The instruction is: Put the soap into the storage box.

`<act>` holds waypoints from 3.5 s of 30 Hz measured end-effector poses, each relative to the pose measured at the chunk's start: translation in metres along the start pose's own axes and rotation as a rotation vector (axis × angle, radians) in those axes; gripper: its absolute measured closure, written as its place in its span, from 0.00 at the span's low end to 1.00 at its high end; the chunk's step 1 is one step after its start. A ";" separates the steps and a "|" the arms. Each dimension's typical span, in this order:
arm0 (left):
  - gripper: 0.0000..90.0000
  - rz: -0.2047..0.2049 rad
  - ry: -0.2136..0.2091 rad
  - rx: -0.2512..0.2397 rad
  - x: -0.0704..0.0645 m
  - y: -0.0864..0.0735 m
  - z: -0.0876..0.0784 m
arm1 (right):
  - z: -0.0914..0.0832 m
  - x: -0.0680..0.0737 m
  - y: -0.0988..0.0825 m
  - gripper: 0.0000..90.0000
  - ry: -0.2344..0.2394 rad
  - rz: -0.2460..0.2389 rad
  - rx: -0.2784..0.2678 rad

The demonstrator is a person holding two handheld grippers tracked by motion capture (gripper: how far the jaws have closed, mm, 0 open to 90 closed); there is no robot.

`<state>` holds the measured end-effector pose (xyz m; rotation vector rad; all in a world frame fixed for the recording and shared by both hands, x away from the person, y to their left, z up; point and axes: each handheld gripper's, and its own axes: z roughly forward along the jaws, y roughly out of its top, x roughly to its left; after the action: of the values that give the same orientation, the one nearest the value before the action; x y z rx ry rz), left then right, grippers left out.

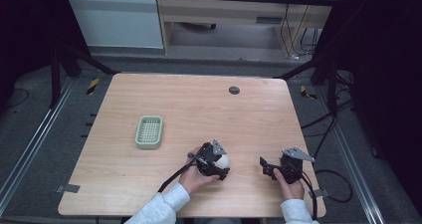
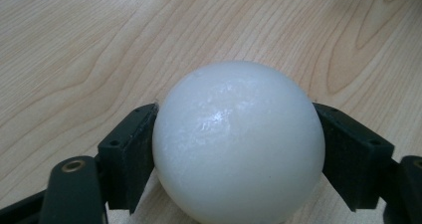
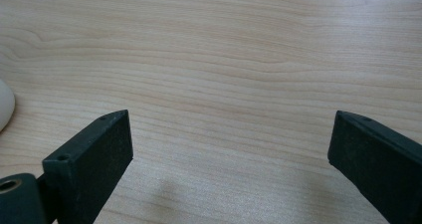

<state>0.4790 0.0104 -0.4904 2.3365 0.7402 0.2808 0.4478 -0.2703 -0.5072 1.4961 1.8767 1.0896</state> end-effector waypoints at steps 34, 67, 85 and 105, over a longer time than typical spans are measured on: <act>0.26 0.025 0.019 0.019 0.000 -0.001 0.000 | 0.001 0.000 0.000 0.05 -0.002 -0.006 0.003; 0.26 -0.005 0.030 -0.044 0.021 -0.002 -0.052 | 0.001 0.000 0.000 0.05 -0.003 -0.008 0.005; 0.26 -0.025 0.049 -0.060 0.033 -0.007 -0.073 | 0.001 0.000 0.000 0.05 -0.006 -0.012 0.005; 0.26 -0.081 0.087 -0.087 0.060 -0.019 -0.101 | 0.001 0.001 0.000 0.05 0.000 0.001 0.011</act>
<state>0.4817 0.1108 -0.4258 2.2175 0.8463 0.3736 0.4482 -0.2693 -0.5076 1.5031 1.8848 1.0813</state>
